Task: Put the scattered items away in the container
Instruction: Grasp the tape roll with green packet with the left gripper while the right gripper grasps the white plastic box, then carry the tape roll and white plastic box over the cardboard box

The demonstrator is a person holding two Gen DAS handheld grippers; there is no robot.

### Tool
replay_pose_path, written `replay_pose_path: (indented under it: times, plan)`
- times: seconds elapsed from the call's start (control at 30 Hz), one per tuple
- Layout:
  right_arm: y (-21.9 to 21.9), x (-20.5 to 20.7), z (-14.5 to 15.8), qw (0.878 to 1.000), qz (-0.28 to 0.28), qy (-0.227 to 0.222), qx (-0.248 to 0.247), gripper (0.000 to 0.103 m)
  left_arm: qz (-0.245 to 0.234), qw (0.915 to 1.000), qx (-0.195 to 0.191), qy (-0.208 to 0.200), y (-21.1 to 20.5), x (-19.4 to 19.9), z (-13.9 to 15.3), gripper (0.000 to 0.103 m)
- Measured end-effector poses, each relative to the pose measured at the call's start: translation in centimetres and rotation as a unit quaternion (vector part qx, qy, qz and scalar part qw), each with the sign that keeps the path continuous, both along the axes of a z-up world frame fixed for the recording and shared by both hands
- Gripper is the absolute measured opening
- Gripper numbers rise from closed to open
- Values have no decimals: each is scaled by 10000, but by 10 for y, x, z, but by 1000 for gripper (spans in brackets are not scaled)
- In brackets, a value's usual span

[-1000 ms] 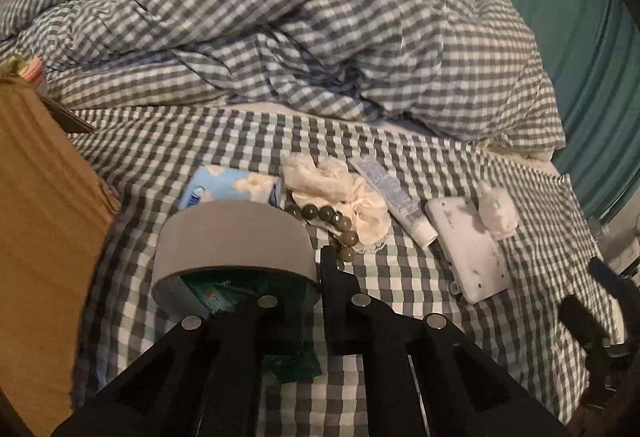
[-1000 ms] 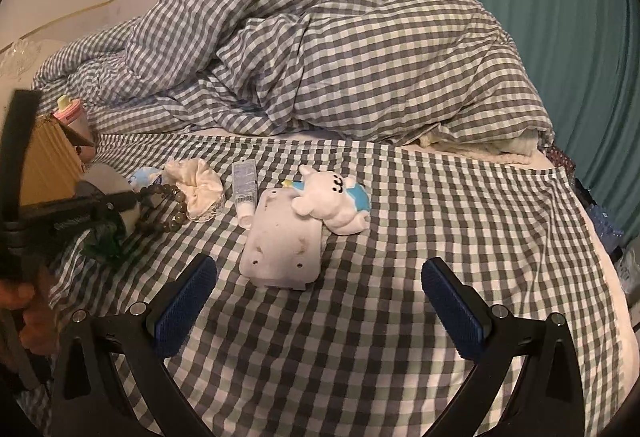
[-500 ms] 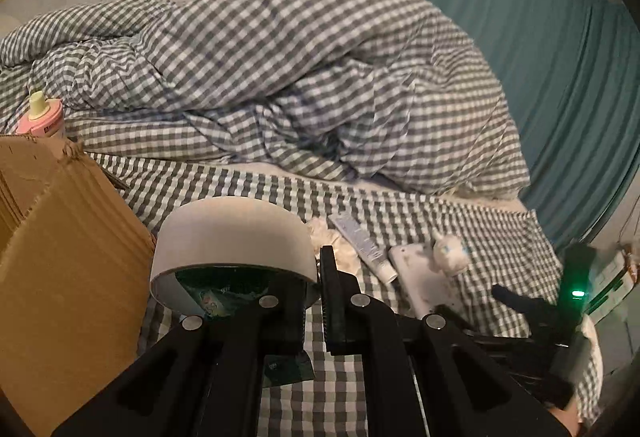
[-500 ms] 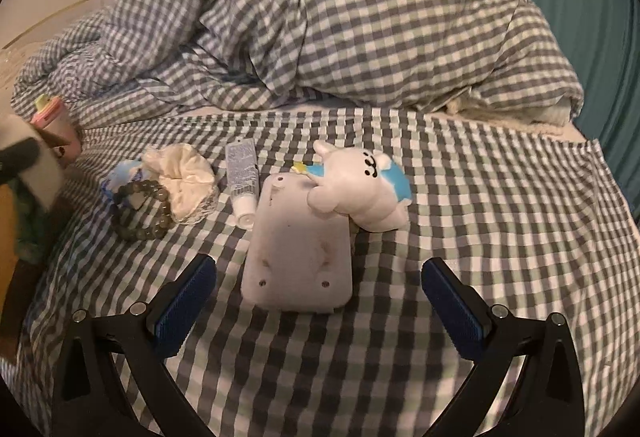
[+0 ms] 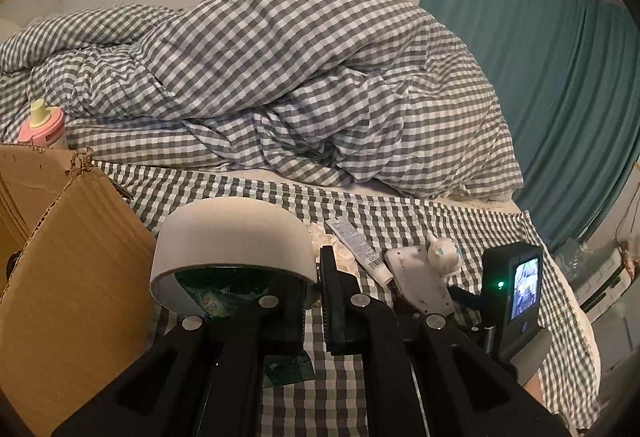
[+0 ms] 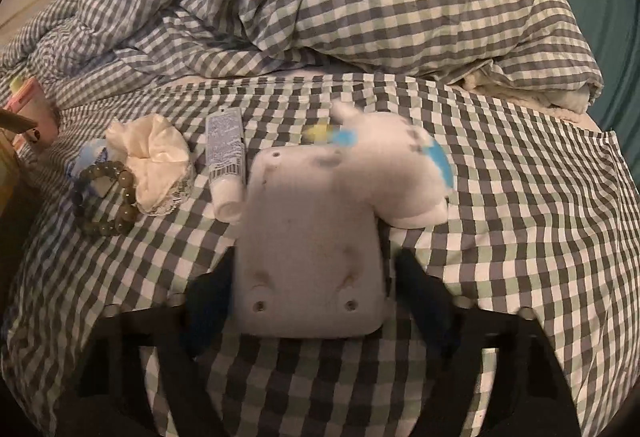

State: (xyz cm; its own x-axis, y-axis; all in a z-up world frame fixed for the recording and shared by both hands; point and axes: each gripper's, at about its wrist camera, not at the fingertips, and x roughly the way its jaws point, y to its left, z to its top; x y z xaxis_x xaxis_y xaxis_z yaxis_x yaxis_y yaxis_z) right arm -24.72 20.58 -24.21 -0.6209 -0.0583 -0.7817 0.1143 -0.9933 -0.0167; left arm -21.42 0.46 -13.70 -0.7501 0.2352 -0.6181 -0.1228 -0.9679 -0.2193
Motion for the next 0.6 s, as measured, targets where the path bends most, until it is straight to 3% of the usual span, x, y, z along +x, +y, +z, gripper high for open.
replay_pose_path:
  times: [0.23,0.6]
  plan:
    - [10,15,13,9993,57,31,-370,66,0,10000,-57,2,4,6,4,6]
    - [22,59,50,9985,65,263,-477,65,-15,9997,-105,225,11,30,36,6]
